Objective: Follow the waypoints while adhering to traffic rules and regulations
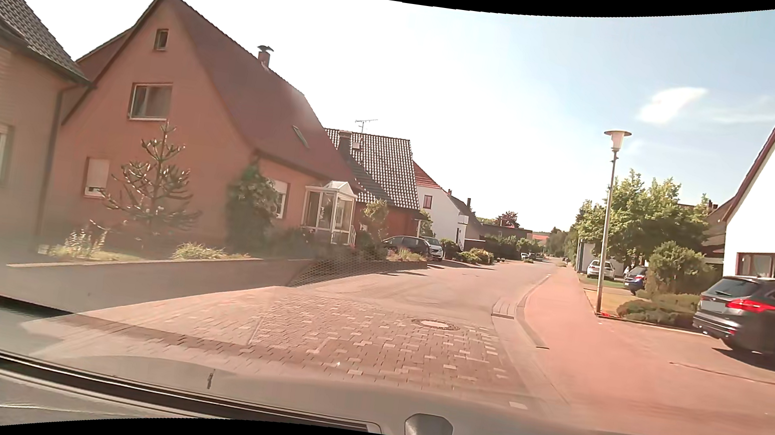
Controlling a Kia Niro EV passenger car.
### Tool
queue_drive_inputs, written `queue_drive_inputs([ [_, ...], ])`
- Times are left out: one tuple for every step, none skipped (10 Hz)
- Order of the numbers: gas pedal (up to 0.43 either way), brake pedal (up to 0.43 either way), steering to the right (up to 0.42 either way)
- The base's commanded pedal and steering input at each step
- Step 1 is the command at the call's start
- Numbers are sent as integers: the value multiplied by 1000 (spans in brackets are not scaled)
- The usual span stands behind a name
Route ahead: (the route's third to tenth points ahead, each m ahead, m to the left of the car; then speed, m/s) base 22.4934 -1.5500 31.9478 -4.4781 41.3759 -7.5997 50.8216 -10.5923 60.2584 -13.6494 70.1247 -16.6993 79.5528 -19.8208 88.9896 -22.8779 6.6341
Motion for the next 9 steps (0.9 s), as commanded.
queue_drive_inputs([
  [118, 6, 61],
  [118, 6, 61],
  [118, 6, 61],
  [118, 6, 64],
  [118, 6, 67],
  [118, 6, 70],
  [118, 6, 71],
  [118, 6, 76],
  [138, 6, 81],
])
